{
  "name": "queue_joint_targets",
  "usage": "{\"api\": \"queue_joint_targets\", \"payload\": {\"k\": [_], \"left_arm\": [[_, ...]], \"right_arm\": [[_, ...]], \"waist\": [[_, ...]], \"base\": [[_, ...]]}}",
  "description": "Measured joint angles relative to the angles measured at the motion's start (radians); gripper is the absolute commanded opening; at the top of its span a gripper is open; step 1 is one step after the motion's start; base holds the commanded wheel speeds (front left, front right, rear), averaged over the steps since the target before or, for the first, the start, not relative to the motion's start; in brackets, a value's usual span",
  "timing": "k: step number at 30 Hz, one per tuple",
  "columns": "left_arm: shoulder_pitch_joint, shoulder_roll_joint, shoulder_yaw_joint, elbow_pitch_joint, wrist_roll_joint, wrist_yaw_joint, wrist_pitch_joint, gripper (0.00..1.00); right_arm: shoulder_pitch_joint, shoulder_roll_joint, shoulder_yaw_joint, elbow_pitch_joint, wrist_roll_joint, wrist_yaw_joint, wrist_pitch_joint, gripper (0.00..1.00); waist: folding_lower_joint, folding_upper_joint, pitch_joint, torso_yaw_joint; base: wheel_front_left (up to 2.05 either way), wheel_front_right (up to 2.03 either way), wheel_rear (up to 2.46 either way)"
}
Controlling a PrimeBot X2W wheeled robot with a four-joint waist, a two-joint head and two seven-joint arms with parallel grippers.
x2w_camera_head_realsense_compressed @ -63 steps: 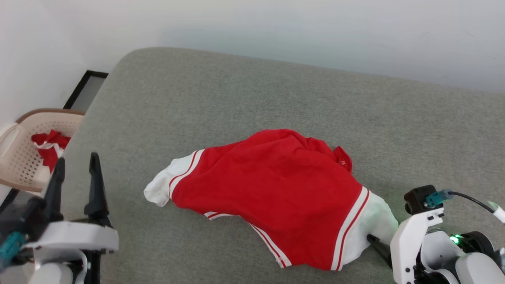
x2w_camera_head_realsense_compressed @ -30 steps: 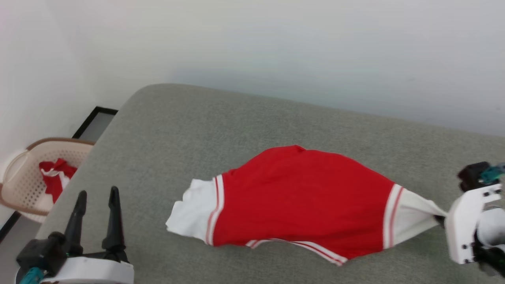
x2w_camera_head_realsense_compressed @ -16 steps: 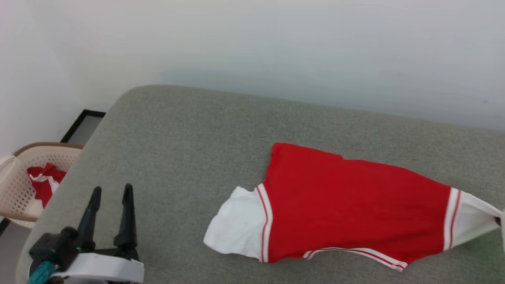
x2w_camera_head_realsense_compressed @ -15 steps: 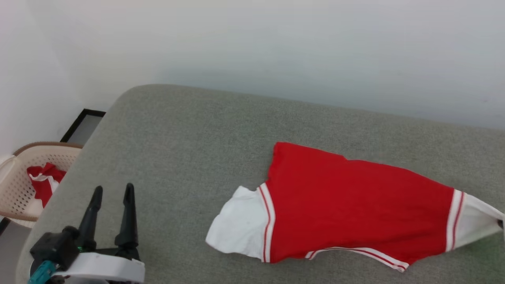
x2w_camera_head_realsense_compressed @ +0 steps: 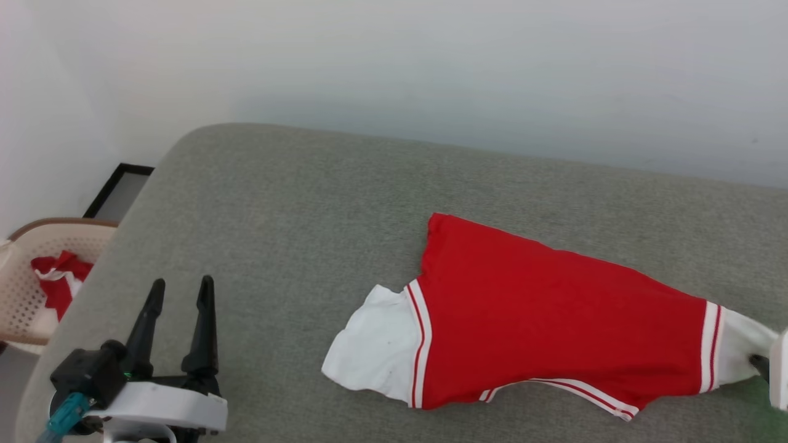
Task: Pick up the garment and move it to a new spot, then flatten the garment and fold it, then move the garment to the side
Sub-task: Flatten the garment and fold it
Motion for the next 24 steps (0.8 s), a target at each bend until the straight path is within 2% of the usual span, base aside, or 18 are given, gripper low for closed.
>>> {"api": "queue_joint_targets", "payload": {"k": [7,13,19,24], "left_arm": [[-0.002,0.024,-0.011,0.005,-0.005,0.0,0.0,1.0],[-0.001,0.061,-0.035,0.013,-0.025,0.0,0.0,1.0],[0.006,0.116,-0.095,0.036,-0.073,0.0,0.002,1.0],[0.005,0.16,-0.13,0.031,-0.132,0.0,0.058,1.0]], "right_arm": [[-0.068,-0.009,0.05,0.011,0.01,0.0,-0.025,1.0],[-0.082,-0.031,0.097,-0.093,0.052,0.0,-0.084,1.0],[-0.04,-0.043,0.105,-0.241,0.067,0.0,-0.215,1.0],[0.019,-0.021,0.077,-0.359,0.041,0.0,-0.351,1.0]], "waist": [[-0.0001,0.0,0.0,-0.037],[-0.0001,0.0,-0.007,-0.081],[-0.0001,0.0,-0.018,-0.132],[-0.0001,0.0,-0.027,-0.174]], "base": [[0.0,0.0,0.0],[0.0,0.0,0.0],[0.0,0.0,0.0],[0.0,0.0,0.0]]}}
